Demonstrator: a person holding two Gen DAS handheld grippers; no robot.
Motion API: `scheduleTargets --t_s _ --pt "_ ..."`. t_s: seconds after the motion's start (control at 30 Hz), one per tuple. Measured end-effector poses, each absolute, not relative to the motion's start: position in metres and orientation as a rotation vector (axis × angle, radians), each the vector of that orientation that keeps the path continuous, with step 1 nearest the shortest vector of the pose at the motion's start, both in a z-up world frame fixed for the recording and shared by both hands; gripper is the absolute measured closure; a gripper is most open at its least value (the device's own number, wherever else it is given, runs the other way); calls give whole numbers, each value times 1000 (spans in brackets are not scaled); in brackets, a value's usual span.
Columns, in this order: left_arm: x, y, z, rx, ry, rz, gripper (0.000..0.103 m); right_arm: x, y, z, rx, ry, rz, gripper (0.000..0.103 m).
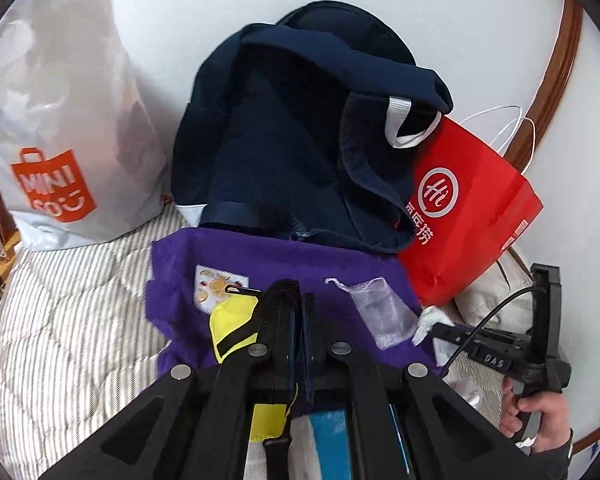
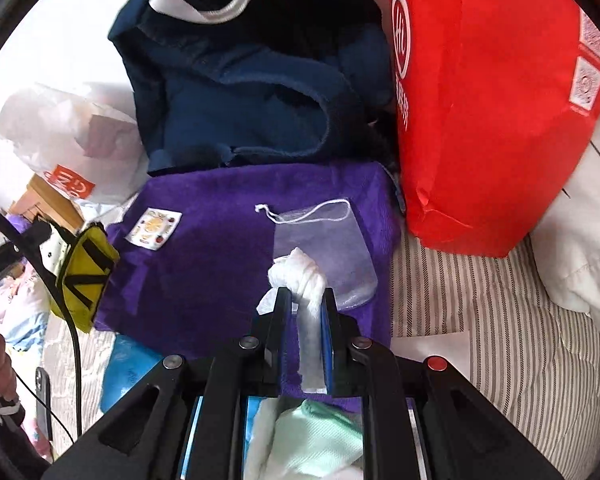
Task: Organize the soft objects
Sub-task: 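Place the glove on the mesh bag with the right tool while the left sets the pouch on the towel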
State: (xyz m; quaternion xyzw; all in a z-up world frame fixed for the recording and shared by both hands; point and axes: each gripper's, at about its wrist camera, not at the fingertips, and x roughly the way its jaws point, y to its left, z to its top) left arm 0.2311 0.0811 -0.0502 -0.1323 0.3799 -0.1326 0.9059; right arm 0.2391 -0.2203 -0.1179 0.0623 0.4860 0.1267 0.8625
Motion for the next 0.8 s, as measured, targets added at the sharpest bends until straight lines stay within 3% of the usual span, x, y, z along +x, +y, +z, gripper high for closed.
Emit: scheduleTargets --t_s 0.37,0.8 --pt "274 58 -71 -299 809 -322 99 256 -221 -145 143 1066 251 89" --pt "278 100 -116 -248 906 -156 99 268 -217 -163 109 1096 241 89"
